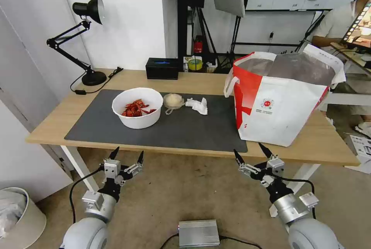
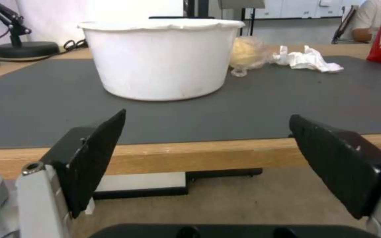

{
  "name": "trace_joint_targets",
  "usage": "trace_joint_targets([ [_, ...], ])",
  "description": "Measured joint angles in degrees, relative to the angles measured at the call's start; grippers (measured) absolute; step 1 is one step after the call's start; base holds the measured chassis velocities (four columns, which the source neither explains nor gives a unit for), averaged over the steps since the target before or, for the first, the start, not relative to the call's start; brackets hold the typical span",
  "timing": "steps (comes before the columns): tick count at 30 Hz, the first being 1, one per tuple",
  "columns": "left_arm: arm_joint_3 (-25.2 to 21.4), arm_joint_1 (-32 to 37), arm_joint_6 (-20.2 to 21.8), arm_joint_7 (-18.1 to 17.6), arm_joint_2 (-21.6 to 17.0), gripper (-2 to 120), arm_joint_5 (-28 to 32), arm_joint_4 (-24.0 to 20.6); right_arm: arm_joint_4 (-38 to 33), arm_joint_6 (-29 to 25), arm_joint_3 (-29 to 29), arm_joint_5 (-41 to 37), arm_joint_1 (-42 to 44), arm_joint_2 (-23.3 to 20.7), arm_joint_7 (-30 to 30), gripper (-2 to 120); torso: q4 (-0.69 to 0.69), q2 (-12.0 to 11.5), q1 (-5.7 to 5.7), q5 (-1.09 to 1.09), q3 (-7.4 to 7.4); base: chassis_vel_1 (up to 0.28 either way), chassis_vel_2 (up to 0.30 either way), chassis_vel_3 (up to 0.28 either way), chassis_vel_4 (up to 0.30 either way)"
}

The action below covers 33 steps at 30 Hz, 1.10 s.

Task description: Pick up the trash from the table and place it into the takeout bag.

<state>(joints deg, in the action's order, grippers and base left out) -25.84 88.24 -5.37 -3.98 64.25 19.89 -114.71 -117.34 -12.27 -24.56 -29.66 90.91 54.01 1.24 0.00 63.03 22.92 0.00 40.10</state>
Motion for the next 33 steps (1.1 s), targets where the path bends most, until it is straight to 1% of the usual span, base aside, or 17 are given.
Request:
trace_joint_targets([
  [8,0.49,-0.59,-0.15,0.01,-0.14,100,0.19,-0.31,-0.01,1.08,0.37,-0.56,-1.44,0.07,0.08,100,-0.01,0.00,0.00,0.00,0.00,0.000,0.000,0.000,0.000],
  [11,0.64,-0.61,-0.15,-0.03,-0.12,100,0.21,-0.37,-0.13,2.20,2.06,-2.13,-3.03,-0.67,0.70,100,-0.01,0.00,0.00,0.01,0.00,0.000,0.000,0.000,0.000],
  [14,1.15,-0.89,-0.15,-0.11,-0.12,100,0.21,-0.37,0.02,4.80,6.34,-4.43,-8.27,-2.62,2.29,100,0.02,0.00,0.00,0.01,0.01,0.000,0.000,0.000,0.000],
  [15,1.15,-0.89,-0.15,-0.11,-0.12,100,0.21,-0.37,0.02,4.80,6.34,-4.43,-8.27,-2.62,2.29,100,0.02,0.00,0.00,0.01,0.01,0.000,0.000,0.000,0.000],
  [16,1.51,-1.22,-0.13,-0.13,-0.17,100,0.21,-0.37,0.03,5.89,7.25,-5.30,-9.82,-2.98,2.73,100,0.02,0.00,0.01,0.01,0.01,0.000,0.000,0.000,0.000],
  [17,1.76,-1.41,-0.11,-0.15,-0.20,100,0.21,-0.36,0.04,7.08,8.23,-6.25,-11.47,-3.34,3.30,100,-0.01,0.00,0.00,-0.01,0.00,0.000,0.000,0.000,0.000],
  [18,1.94,-1.46,-0.08,-0.15,-0.20,100,0.21,-0.36,0.20,8.41,9.61,-7.18,-13.40,-3.71,3.96,100,0.00,0.00,0.00,-0.01,0.01,0.000,0.000,0.000,0.000],
  [19,1.94,-1.46,-0.08,-0.15,-0.20,100,0.21,-0.36,0.20,8.41,9.61,-7.18,-13.40,-3.71,3.96,100,0.00,0.00,0.00,-0.01,0.01,0.000,0.000,0.000,0.000],
  [21,1.89,-1.36,-0.05,-0.20,-0.20,100,0.19,-0.37,1.18,10.70,12.61,-8.56,-18.02,-4.42,5.01,100,0.00,-0.01,0.00,0.00,0.01,0.000,0.000,0.000,0.000],
  [22,1.89,-1.36,-0.05,-0.20,-0.20,100,0.19,-0.37,1.18,10.70,12.61,-8.56,-18.02,-4.42,5.01,100,0.00,-0.01,0.00,0.00,0.01,0.000,0.000,0.000,0.000],
  [24,1.60,-1.16,-0.04,-0.28,-0.19,100,0.19,-0.40,2.51,12.61,15.75,-10.35,-23.05,-4.76,5.99,100,0.00,-0.01,0.00,0.00,0.01,0.000,0.000,0.000,0.000],
  [25,1.60,-1.16,-0.04,-0.28,-0.19,100,0.19,-0.40,2.51,12.61,15.75,-10.35,-23.05,-4.76,5.99,100,0.00,-0.01,0.00,0.00,0.01,0.000,0.000,0.000,0.000],
  [28,1.26,-0.89,-0.04,-0.42,-0.18,100,0.21,-0.61,5.37,15.66,21.10,-13.34,-33.17,-4.88,8.28,100,0.01,-0.01,0.00,-0.01,0.01,0.000,0.000,0.000,0.000],
  [29,1.26,-0.89,-0.04,-0.42,-0.18,100,0.21,-0.61,5.37,15.66,21.10,-13.34,-33.17,-4.88,8.28,100,0.01,-0.01,0.00,-0.01,0.01,0.000,0.000,0.000,0.000],
  [31,0.97,-0.61,-0.01,-0.53,-0.22,100,0.22,-0.73,7.90,18.59,25.79,-14.65,-40.17,-4.19,10.45,100,0.01,-0.01,0.01,-0.01,0.01,0.000,0.000,0.000,0.000],
  [32,0.97,-0.61,-0.01,-0.53,-0.22,100,0.22,-0.73,7.90,18.59,25.79,-14.65,-40.17,-4.19,10.45,100,0.01,-0.01,0.01,-0.01,0.01,0.000,0.000,0.000,0.000],
  [33,0.82,-0.50,0.01,-0.56,-0.25,100,0.22,-0.73,9.06,20.68,27.91,-15.34,-42.95,-3.49,12.04,100,0.01,-0.01,0.00,-0.01,0.01,0.000,0.000,0.000,0.000],
])
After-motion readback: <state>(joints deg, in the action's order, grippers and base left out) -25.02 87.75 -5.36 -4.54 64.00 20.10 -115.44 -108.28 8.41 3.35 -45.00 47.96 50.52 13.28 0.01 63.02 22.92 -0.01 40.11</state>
